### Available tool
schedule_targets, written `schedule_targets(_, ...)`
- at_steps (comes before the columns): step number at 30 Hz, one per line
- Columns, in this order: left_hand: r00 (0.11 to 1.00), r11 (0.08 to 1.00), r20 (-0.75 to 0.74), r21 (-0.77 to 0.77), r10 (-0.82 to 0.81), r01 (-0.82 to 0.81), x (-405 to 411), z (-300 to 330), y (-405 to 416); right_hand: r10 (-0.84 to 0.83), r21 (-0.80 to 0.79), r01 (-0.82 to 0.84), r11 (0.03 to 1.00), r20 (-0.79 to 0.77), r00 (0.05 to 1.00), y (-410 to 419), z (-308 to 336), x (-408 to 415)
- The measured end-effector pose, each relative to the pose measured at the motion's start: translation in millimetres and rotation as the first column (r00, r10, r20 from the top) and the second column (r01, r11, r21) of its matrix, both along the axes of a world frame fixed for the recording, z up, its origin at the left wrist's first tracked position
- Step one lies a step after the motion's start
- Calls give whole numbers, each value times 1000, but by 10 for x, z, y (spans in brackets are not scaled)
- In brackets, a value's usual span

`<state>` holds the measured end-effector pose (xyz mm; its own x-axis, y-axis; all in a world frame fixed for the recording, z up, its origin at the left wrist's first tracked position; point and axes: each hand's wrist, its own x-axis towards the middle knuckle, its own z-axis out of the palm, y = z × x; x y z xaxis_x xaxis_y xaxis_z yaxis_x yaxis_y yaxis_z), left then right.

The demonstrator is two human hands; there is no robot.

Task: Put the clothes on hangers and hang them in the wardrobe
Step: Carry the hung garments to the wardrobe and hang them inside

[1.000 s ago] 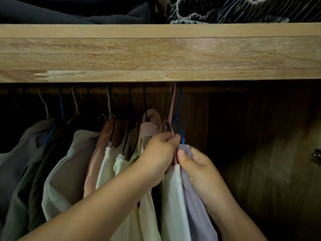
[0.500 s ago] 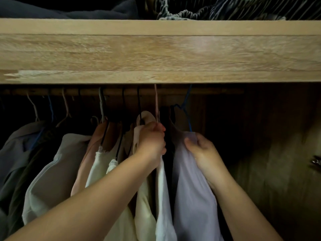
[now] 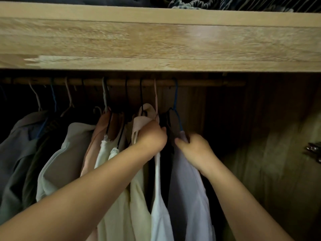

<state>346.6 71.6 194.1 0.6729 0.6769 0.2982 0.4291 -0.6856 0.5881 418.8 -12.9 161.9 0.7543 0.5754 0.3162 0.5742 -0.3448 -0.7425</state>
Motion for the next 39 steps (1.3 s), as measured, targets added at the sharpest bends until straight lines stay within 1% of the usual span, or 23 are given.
schedule_targets(1, 999, 998, -35, 65, 25, -23, -48, -35, -26, -53, -101, 58, 993, 52, 997, -72, 17, -62)
schedule_targets(2, 997, 990, -60, 136, 54, -45, -120, -80, -59, -88, -165, 101, 981, 85, 992, -146, 27, -126)
schedule_targets(3, 995, 982, -91, 186, 34, -17, -194, -142, -78, -112, -203, 130, 970, 99, 989, -209, 32, -190)
schedule_targets(4, 992, 984, -124, 177, -4, 26, -291, -204, -124, -128, -222, 149, 963, 107, 986, -258, 40, -256)
schedule_targets(5, 992, 989, -118, 135, -52, 68, -361, -249, -151, -143, -227, 166, 960, 114, 983, -291, 49, -323)
schedule_targets(6, 987, 989, -142, 115, -72, 89, -445, -253, -175, -160, -222, 186, 957, 129, 979, -305, 54, -386)
schedule_targets(7, 987, 990, -135, 100, -88, 102, -497, -251, -161, -186, -220, 219, 951, 162, 969, -308, 68, -460)
schedule_targets(9, 989, 990, -79, 50, -127, 131, -551, -194, -160, -251, -225, 330, 917, 318, 914, -295, 107, -603)
schedule_targets(11, 989, 988, 8, -23, -151, 151, -543, -170, -167, -283, -236, 438, 868, 489, 825, -270, 125, -714)
schedule_targets(12, 987, 986, 22, -45, -157, 158, -529, -179, -179, -287, -235, 464, 854, 531, 797, -257, 111, -743)
schedule_targets(13, 987, 986, 28, -50, -159, 160, -510, -196, -182, -288, -232, 469, 852, 541, 790, -249, 89, -751)
schedule_targets(15, 979, 976, 17, -76, -204, 205, -500, -246, -171, -291, -205, 430, 879, 484, 825, -264, 26, -752)
schedule_targets(18, 941, 934, -11, -118, -340, 336, -583, -341, -163, -247, -161, 311, 936, 329, 912, -365, -126, -764)
schedule_targets(20, 916, 914, -9, -74, -401, 399, -681, -393, -191, -213, -154, 262, 953, 276, 937, -467, -234, -818)
schedule_targets(22, 909, 909, -9, -39, -416, 416, -848, -432, -263, -186, -173, 232, 957, 243, 952, -593, -341, -879)
schedule_targets(25, 903, 903, 29, -17, -430, 430, -1126, -522, -363, -168, -232, 206, 951, 175, 970, -789, -476, -981)
schedule_targets(27, 912, 912, 33, 2, -410, 410, -1303, -586, -424, -156, -303, 198, 932, 160, 975, -912, -547, -1061)
schedule_targets(29, 933, 933, -7, 32, -359, 359, -1453, -672, -483, -136, -374, 186, 909, 157, 978, -1033, -625, -1147)
schedule_targets(31, 947, 948, -59, 25, -315, 317, -1602, -793, -553, -106, -429, 150, 891, 125, 987, -1148, -717, -1251)
schedule_targets(35, 959, 978, -195, -11, -205, 207, -1915, -1120, -713, -10, -519, 24, 854, 30, 1000, -1347, -960, -1479)
schedule_targets(39, 945, 993, -306, -52, -116, 105, -2322, -1444, -894, 111, -632, -103, 768, -26, 993, -1457, -1183, -1729)
